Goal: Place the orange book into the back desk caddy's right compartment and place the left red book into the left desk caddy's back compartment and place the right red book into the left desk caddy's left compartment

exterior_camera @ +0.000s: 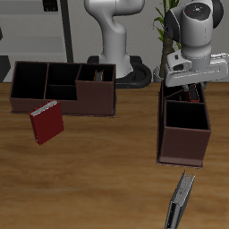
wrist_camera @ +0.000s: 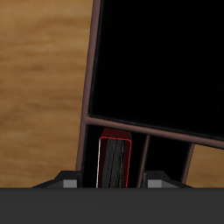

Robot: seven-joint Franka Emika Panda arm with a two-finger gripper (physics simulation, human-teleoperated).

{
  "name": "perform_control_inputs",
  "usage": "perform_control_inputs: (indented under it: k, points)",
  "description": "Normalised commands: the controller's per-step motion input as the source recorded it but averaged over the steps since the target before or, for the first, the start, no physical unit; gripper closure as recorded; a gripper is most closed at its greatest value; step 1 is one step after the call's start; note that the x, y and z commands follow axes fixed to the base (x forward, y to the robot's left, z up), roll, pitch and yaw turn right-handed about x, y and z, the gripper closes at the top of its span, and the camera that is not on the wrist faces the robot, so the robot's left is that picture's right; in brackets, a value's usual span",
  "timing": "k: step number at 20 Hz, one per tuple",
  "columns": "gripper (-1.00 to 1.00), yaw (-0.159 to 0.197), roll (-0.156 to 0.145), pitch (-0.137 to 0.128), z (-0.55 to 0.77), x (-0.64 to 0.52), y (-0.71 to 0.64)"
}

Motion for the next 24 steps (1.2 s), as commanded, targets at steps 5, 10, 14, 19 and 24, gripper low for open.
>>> perform_control_inputs:
  k: [5,10,14,19,24]
  points:
    - [-1.00,-0.005,0.028,0.004,0.04,-0.04,0.04]
    - [-1.00,-0.020,0.047,0.005,0.14,-0.16,-0.03]
    - [-1.00,0.018,-0.027,-0.056,0.34,0.00,-0.30]
    - [-1.00,0.013,-0.062,-0.022,0.35,0.15,-0.76]
    - [-1.00,0.024,-0.074,-0.038,0.28,0.15,-0.76]
